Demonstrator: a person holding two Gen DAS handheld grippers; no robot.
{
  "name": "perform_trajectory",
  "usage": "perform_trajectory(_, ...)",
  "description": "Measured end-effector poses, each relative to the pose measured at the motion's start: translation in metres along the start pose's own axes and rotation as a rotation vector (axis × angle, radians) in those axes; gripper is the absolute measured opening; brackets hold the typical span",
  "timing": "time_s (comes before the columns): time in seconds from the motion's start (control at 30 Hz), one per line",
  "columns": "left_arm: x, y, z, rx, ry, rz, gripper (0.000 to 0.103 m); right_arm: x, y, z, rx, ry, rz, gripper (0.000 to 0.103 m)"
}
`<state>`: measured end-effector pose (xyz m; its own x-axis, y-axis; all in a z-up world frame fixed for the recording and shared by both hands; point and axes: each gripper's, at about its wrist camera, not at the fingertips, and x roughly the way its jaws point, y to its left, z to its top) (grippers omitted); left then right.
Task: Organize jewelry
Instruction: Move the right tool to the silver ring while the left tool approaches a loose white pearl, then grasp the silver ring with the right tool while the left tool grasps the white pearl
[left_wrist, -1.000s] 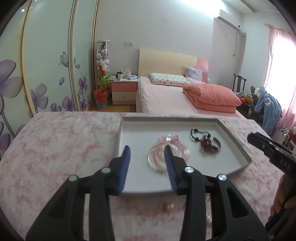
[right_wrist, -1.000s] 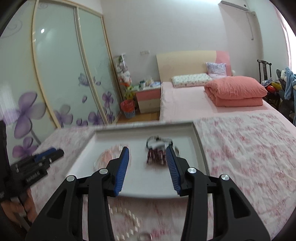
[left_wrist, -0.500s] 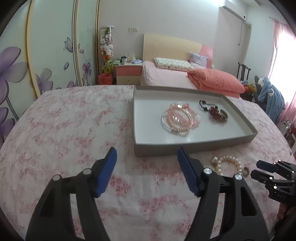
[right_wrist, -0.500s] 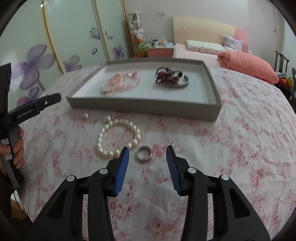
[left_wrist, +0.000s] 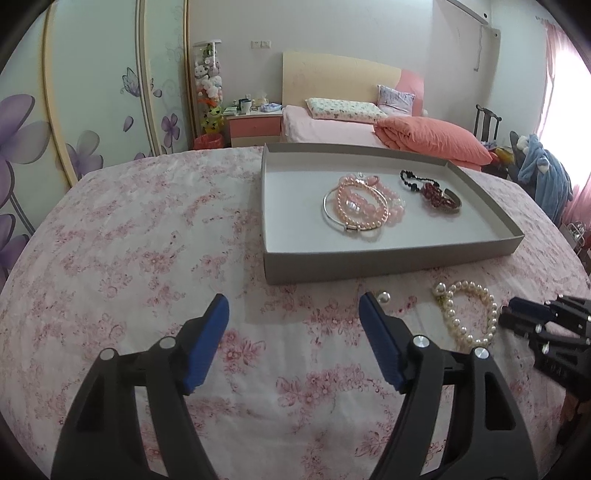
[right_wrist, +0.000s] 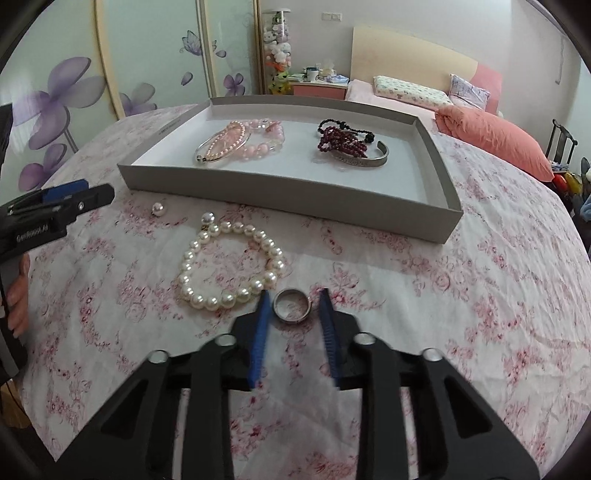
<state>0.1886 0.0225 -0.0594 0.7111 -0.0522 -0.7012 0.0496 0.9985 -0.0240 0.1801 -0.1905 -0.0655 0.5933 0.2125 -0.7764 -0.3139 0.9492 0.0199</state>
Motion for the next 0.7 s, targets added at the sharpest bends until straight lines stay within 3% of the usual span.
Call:
perform_trajectory(0.13, 0.001, -0.007, -0.001, 0.027, 0.012, -0.014, 0.072, 0.002, -0.016, 0.005, 0.057, -0.001, -0.059, 0.022)
perform_trajectory(0.33, 0.005, -0.029, -0.001, 0.082, 0.039, -0.063, 0.071, 0.005, -0.032, 0.006, 0.133, -0.002, -0.069, 0.023)
perform_trajectory(0.7, 0.037, -0.063, 0.005, 0.131, 0.114, -0.045, 0.043, 0.005, -0.030, 0.007, 0.126, -0.001, -0.076, 0.023)
